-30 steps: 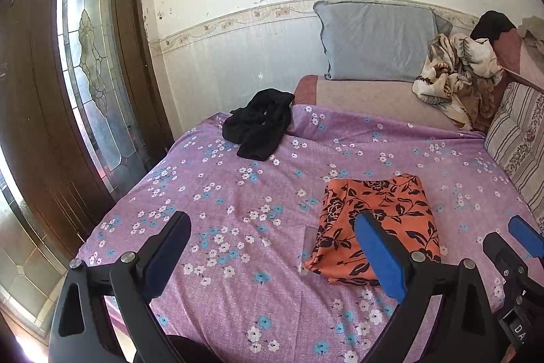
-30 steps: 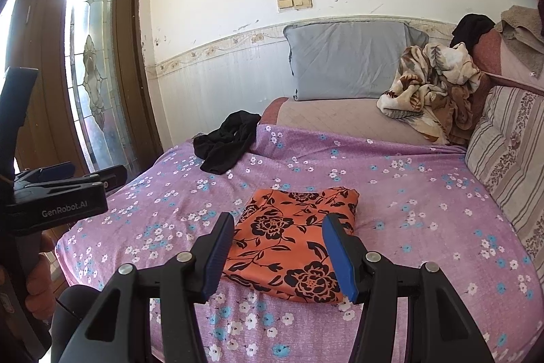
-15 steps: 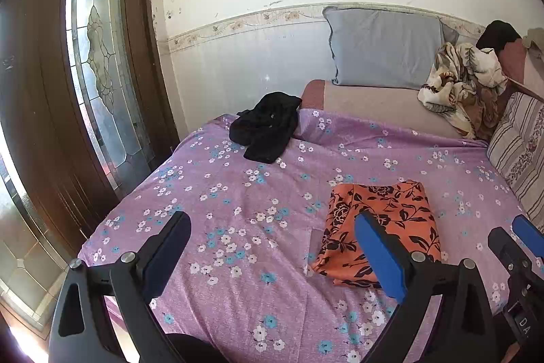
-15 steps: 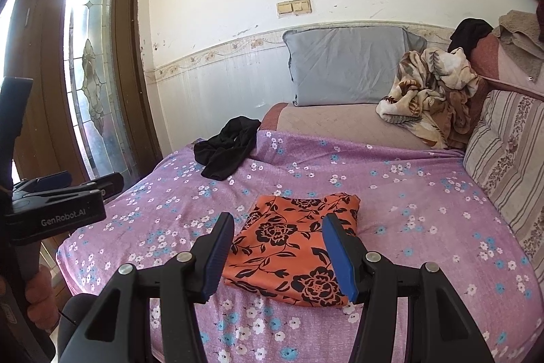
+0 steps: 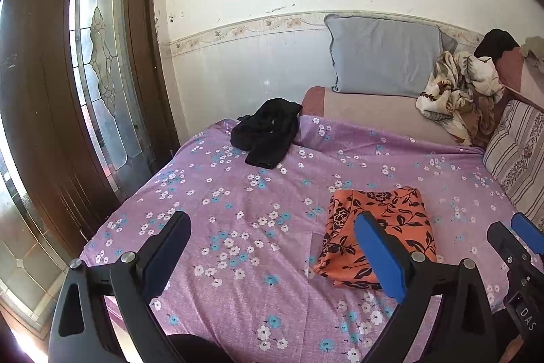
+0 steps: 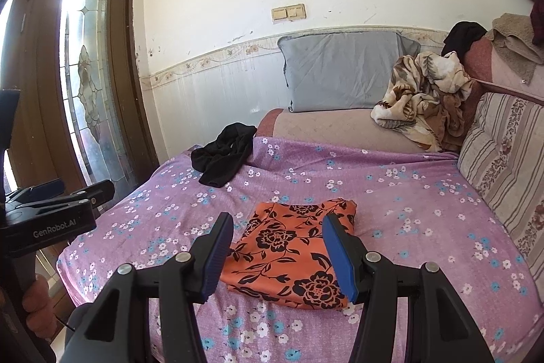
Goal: Fold small clothes
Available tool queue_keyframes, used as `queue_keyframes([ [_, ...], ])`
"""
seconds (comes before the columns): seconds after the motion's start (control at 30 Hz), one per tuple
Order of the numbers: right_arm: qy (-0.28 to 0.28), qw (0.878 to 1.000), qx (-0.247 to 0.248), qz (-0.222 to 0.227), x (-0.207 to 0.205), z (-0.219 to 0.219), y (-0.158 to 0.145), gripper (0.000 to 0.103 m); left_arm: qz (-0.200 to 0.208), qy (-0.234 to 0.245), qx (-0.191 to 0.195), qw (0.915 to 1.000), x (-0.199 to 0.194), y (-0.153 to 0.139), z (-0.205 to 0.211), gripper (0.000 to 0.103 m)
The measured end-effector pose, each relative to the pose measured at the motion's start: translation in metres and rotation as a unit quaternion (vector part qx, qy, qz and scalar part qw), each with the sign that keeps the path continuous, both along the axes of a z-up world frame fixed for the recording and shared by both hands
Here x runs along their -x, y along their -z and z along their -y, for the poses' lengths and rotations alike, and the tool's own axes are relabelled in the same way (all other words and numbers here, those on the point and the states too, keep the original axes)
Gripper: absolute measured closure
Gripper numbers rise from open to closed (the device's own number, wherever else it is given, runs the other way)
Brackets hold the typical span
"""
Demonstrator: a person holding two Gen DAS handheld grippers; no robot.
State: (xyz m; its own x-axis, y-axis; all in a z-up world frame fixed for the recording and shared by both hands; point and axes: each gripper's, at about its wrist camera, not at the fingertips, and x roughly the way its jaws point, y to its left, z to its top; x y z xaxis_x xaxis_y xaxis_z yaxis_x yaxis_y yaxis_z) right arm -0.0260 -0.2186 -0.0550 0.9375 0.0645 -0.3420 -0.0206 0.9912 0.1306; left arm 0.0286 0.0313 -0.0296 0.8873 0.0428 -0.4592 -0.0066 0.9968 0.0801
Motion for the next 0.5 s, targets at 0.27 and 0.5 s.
queue_keyframes([
  [0.27, 0.004, 1.0, 0.009, 0.02, 0.016, -0.004, -0.029, 0.044, 0.022, -0.006, 0.003, 0.9997, 0.016, -0.029, -0.009, 0.006],
  [0.5, 0.004, 0.999, 0.017, 0.036, 0.036, -0.005, -0.064, 0.042, 0.045, -0.011, 0.008, 0.9989, 0.033, -0.06, -0.016, 0.006],
])
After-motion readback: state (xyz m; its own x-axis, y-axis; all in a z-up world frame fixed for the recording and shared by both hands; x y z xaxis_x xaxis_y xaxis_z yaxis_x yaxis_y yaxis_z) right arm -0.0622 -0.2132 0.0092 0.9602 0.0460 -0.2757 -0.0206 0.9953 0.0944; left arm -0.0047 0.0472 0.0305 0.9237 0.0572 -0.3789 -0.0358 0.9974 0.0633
